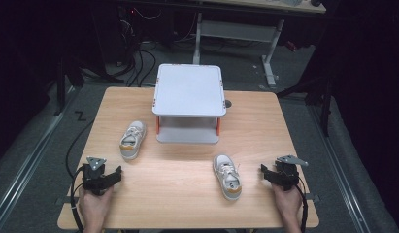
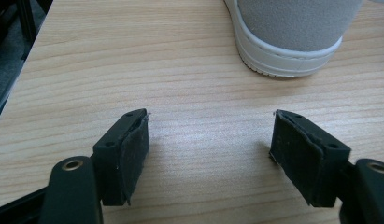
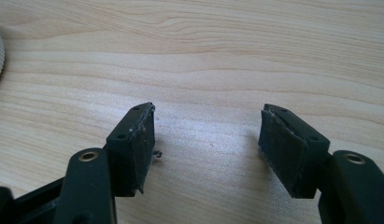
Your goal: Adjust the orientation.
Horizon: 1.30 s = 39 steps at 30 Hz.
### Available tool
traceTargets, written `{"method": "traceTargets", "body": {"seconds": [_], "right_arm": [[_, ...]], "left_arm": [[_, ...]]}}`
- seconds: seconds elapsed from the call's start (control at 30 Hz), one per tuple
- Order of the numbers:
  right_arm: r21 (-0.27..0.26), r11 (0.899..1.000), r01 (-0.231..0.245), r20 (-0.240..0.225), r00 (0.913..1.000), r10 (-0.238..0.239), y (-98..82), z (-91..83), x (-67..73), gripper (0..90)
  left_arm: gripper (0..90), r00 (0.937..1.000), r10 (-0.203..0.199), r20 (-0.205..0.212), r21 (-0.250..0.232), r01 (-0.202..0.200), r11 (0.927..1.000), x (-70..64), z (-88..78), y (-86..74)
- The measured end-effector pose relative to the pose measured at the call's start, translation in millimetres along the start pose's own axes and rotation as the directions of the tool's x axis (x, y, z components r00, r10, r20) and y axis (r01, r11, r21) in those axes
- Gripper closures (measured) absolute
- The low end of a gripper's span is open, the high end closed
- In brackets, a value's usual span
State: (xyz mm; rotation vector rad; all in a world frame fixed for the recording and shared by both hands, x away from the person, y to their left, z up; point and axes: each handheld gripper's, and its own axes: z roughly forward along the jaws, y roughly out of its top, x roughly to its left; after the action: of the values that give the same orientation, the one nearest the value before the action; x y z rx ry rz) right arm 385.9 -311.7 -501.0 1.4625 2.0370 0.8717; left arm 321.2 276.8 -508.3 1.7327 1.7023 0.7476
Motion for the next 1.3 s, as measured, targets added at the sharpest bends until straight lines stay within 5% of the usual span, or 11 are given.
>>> {"method": "traceTargets", "body": {"seconds": [0.73, 1.3], "right_arm": [[0.000, 1.000, -0.001, 0.001, 1.0000, 0.001, 0.0, 0.0, 0.0, 36.0], [0.000, 1.000, 0.004, -0.002, 1.0000, -0.004, -0.1, 0.0, 0.2, 34.9]], "left_arm": [[36.7, 0.9967, 0.019, 0.079, -0.017, -0.018, 0.9997, -3.0, -11.5, 0.4], [35.1, 0.9831, 0.122, 0.137, -0.064, -0.114, 0.9915, -22.5, -43.8, 31.5]]}}
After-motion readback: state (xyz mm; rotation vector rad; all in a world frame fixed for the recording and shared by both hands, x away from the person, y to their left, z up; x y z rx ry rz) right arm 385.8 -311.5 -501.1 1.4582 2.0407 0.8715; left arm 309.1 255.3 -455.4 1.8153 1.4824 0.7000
